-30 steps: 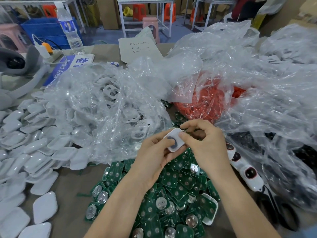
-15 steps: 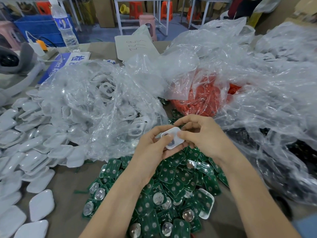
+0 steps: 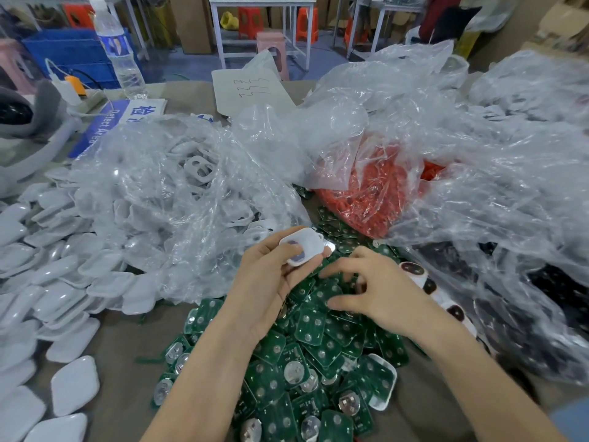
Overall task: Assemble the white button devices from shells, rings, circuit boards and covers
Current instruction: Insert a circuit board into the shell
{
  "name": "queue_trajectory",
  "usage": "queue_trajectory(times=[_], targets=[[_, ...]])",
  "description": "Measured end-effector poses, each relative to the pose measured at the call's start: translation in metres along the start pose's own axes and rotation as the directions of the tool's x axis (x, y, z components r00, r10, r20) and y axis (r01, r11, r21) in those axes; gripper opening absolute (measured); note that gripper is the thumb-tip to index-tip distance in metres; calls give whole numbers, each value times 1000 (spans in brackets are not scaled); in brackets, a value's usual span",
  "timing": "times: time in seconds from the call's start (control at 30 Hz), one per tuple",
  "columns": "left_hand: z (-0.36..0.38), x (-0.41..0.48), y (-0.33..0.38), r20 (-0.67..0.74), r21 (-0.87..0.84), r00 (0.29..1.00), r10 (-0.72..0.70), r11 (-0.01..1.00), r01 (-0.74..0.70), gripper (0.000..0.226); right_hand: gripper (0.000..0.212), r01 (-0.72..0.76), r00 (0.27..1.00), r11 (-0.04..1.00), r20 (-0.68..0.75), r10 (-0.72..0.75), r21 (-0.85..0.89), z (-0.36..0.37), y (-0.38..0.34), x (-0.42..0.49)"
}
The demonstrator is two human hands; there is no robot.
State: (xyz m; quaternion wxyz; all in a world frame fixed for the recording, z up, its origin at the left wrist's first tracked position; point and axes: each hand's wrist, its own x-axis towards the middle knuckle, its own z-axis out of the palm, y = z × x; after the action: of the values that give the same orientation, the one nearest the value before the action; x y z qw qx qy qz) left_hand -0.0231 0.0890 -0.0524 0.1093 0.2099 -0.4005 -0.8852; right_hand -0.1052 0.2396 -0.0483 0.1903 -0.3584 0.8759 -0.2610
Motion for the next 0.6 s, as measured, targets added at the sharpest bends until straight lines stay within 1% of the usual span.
queue_trajectory(times=[0.07, 0.13, 0.2, 0.23, 0.3, 0.33, 0.37, 0.4, 0.43, 0.53, 0.6], targets=[[0, 0, 1, -2, -12, 1000, -7, 1000, 7, 29, 25, 28, 1000, 999, -12, -27, 21, 3, 0, -1], [0, -1, 2, -6, -3, 1000, -19, 1000, 19, 31, 21, 13, 999, 997, -35, -10, 72, 0, 6, -3], [1, -1, 2, 0, -3, 999, -32, 999, 32, 34, 14, -26, 995, 986, -87, 41, 168, -9, 12, -6], [1, -1, 3, 4, -7, 999, -35, 999, 35, 35, 13, -43, 989, 967, -127, 77, 252, -14, 14, -7], [1, -2, 3, 12, -19, 999, -38, 999, 38, 36, 13, -34, 962, 877, -221, 158, 480, -24, 16, -8], [1, -2, 4, 13, -24, 999, -42, 999, 42, 37, 13, 1, 946, 801, -260, 193, 598, -28, 16, -8], [0, -2, 4, 13, -26, 999, -48, 999, 48, 37, 14, 48, 935, 727, -288, 209, 684, -32, 16, -8], [0, -2, 3, 15, -25, 998, -54, 998, 54, 37, 15, 86, 929, 684, -306, 208, 725, -34, 14, -7], [0, -2, 3, 19, -25, 998, -59, 998, 60, 37, 18, 107, 931, 674, -312, 191, 731, -35, 13, -5], [0, -1, 2, 44, -9, 997, -67, 998, 67, 38, 29, 127, 953, 706, -284, 108, 697, -34, 4, 2], [0, -1, 1, 62, 29, 996, -64, 998, 62, 38, 28, 129, 965, 747, -255, 56, 652, -33, -3, 7]])
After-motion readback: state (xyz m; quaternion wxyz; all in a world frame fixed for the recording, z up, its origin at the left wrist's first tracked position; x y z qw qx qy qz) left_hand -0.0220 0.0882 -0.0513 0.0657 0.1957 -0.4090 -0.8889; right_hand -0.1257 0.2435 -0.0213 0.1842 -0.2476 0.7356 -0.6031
